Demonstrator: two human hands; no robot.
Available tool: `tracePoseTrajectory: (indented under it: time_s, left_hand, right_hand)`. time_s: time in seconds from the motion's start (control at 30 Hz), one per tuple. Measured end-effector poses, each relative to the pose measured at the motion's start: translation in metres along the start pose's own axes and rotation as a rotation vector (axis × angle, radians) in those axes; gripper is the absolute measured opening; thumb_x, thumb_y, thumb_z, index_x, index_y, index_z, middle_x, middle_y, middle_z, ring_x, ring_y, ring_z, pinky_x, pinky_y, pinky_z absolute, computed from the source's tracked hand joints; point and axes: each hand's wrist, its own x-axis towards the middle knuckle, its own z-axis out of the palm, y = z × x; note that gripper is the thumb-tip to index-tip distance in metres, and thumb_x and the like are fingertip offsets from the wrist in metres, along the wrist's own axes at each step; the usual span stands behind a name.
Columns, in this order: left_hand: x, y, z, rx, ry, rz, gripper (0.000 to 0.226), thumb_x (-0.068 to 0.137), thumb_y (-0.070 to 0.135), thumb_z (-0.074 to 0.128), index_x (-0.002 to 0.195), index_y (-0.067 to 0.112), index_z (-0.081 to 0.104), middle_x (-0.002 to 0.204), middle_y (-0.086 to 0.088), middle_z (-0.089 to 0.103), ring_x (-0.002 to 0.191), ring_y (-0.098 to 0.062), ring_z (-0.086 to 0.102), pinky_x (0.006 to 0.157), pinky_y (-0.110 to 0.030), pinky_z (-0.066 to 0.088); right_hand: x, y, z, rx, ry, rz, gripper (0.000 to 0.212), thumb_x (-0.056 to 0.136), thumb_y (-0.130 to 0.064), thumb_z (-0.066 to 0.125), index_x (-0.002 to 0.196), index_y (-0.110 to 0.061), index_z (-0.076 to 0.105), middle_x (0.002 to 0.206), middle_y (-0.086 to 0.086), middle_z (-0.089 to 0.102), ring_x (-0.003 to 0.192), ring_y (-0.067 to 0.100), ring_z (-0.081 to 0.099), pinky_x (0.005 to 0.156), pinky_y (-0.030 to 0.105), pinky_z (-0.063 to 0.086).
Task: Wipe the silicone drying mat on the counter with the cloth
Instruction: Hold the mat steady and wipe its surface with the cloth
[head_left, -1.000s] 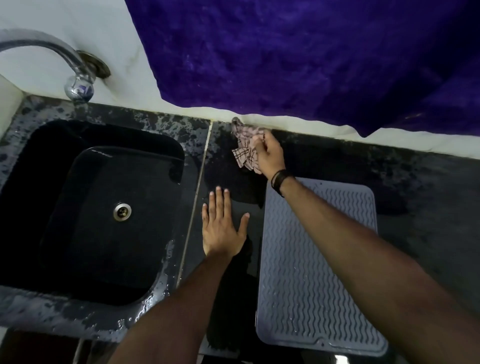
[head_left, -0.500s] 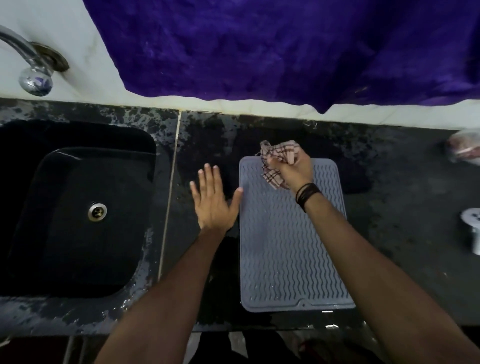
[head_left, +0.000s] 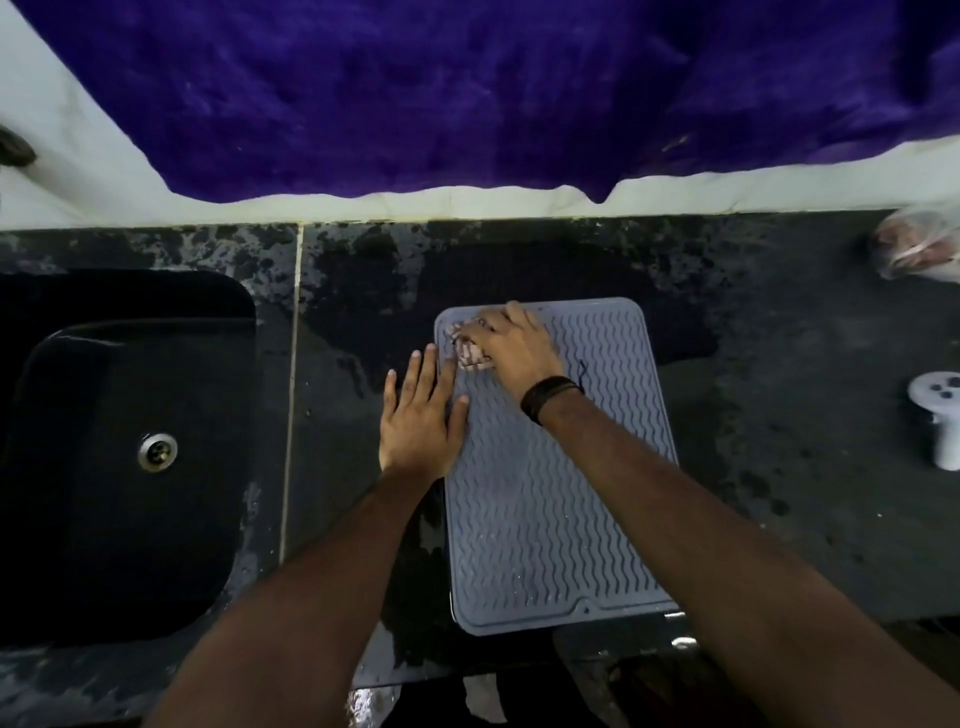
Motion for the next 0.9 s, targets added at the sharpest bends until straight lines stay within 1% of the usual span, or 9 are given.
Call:
tracePoseTrajectory:
  time_s: [0.23,0.3,0.37,0.43,0.57,0.63,0.7,0.77,0.9]
  left_hand:
    - [0.002,-0.002,0.001,-0.015,-0.022,0.005,0.062,0.107,0.045,0.028,0.163,0.023,0.011,0.17,0.002,0.001,0.156,-0.014,-0.005,0.126,-0.051,0.002]
    - [0.003,-0.002,0.001,-0.014,-0.034,0.013,0.062,0.107,0.045,0.025,0.162,0.022,0.01,0.17,0.005,0.001,0.156,-0.011,-0.005,0.126,-0.052,0.0]
    - [0.003,-0.002,0.001,-0.012,-0.042,0.014,0.062,0.107,0.045,0.024,0.162,0.022,0.01,0.17,0.006,0.004,0.156,-0.009,-0.004,0.126,-0.052,-0.002]
    - [0.003,-0.002,0.001,-0.005,-0.037,0.015,0.061,0.107,0.045,0.025,0.162,0.021,0.012,0.169,0.006,0.007,0.156,-0.008,-0.003,0.126,-0.05,-0.003]
    - [0.004,-0.001,0.0,0.032,-0.032,0.003,0.063,0.106,0.045,0.023,0.161,0.016,0.02,0.168,0.002,0.016,0.155,-0.009,0.0,0.126,-0.05,0.0]
    - [0.004,-0.001,0.0,0.03,-0.027,0.005,0.063,0.105,0.045,0.023,0.161,0.016,0.021,0.168,0.002,0.017,0.156,-0.01,0.002,0.126,-0.051,0.001]
    - [0.003,-0.001,0.0,0.006,-0.017,0.006,0.062,0.106,0.045,0.023,0.162,0.019,0.018,0.169,0.006,0.012,0.156,-0.009,0.001,0.126,-0.05,0.0]
    - [0.003,-0.001,0.0,-0.022,-0.012,-0.001,0.061,0.106,0.045,0.022,0.162,0.021,0.016,0.169,0.008,0.01,0.156,-0.008,0.001,0.126,-0.05,0.0]
    - [0.002,0.0,0.001,-0.01,0.011,0.002,0.06,0.106,0.042,0.021,0.162,0.021,0.019,0.169,0.007,0.013,0.156,-0.009,0.004,0.126,-0.051,0.002]
  right_hand:
    - [-0.026,0.072,-0.004,-0.056,0.038,0.322,0.043,0.089,-0.009,0.053,0.13,-0.021,0.054,0.129,0.005,0.057,0.121,0.032,0.041,0.098,0.045,0.033]
    - [-0.021,0.066,-0.004,-0.032,0.079,0.377,0.044,0.085,-0.007,0.055,0.127,-0.021,0.056,0.125,0.005,0.059,0.122,0.03,0.042,0.095,0.044,0.032]
    - [-0.012,0.043,-0.002,0.063,0.119,0.397,0.043,0.084,-0.008,0.054,0.125,-0.023,0.057,0.124,0.004,0.059,0.124,0.029,0.042,0.096,0.045,0.032]
    - [0.0,0.012,0.002,0.144,0.125,0.35,0.045,0.084,-0.008,0.053,0.126,-0.023,0.055,0.125,0.003,0.058,0.124,0.028,0.044,0.098,0.044,0.032]
    - [0.013,-0.031,0.015,0.148,0.097,0.157,0.049,0.08,-0.011,0.055,0.128,-0.022,0.052,0.129,0.002,0.056,0.125,0.027,0.046,0.105,0.043,0.03]
    - [0.01,-0.021,0.015,0.113,0.092,0.134,0.051,0.082,-0.011,0.049,0.132,-0.021,0.05,0.133,0.003,0.054,0.128,0.027,0.044,0.107,0.043,0.029]
    - [0.001,-0.002,0.015,0.082,0.072,0.146,0.055,0.086,-0.01,0.044,0.139,-0.022,0.044,0.136,0.003,0.052,0.131,0.026,0.041,0.11,0.044,0.025]
    - [-0.011,0.013,0.012,0.074,0.022,0.132,0.057,0.088,-0.009,0.046,0.143,-0.024,0.041,0.14,0.002,0.049,0.135,0.025,0.037,0.113,0.046,0.018]
    - [-0.048,0.008,0.007,0.104,-0.064,0.101,0.053,0.089,-0.009,0.049,0.139,-0.023,0.045,0.14,0.002,0.049,0.138,0.024,0.034,0.117,0.052,0.012]
